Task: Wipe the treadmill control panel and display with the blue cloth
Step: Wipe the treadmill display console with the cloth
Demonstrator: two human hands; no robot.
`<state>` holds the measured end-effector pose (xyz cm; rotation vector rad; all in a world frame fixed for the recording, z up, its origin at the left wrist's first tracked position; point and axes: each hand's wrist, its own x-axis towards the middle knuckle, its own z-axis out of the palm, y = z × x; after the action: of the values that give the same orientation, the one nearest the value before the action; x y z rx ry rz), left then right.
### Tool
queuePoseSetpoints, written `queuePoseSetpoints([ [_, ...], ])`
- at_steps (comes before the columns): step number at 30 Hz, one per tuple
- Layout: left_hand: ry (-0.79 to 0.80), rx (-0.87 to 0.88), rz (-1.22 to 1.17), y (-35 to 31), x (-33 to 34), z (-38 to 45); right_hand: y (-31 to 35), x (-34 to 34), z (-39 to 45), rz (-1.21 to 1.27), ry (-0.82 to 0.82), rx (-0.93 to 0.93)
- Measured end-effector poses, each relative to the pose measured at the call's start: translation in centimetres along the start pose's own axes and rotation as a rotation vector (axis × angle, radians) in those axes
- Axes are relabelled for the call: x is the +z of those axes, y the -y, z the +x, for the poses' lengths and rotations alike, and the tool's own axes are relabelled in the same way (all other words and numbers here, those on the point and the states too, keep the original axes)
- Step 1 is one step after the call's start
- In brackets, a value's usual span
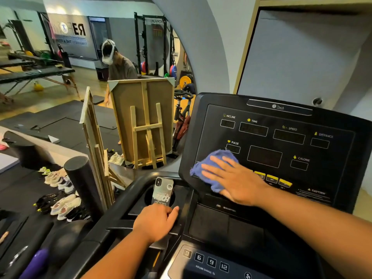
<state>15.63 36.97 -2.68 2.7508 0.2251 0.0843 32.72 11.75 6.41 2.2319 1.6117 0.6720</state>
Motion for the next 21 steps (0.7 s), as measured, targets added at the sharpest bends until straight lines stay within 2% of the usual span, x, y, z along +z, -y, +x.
queuePoseSetpoints([
  [1,0.000,0.005,-0.003,0.0,0.0,0.0,-1.5,-0.8,1.3,-0.016,-0.029,0.074],
  [4,-0.003,0.008,-0.002,0.0,-0.1,-0.1,-6.7,-4.4,5.9,0.029,-0.156,0.449],
  [6,-0.010,0.011,-0.003,0.0,0.0,0.0,-7.2,-5.1,7.9,0.054,-0.195,0.580],
  [8,-0.012,0.013,-0.001,0.1,0.1,0.0,-5.1,-4.0,8.4,0.025,-0.171,0.481],
  [11,-0.018,0.013,-0.007,0.2,0.2,0.0,-0.4,-1.1,6.7,-0.012,-0.056,0.134],
  [14,-0.027,0.023,0.003,0.3,0.3,0.1,-1.0,-1.0,6.1,-0.035,0.007,-0.006],
  [16,-0.036,0.026,0.001,0.4,0.4,0.0,-3.2,-2.5,7.3,-0.063,-0.032,0.065],
  [19,-0.044,0.018,-0.001,0.4,0.4,0.1,-7.1,-5.4,10.0,-0.001,-0.130,0.361],
  [21,-0.034,0.016,0.000,0.3,0.2,0.1,-7.1,-5.7,11.1,0.029,-0.184,0.469],
])
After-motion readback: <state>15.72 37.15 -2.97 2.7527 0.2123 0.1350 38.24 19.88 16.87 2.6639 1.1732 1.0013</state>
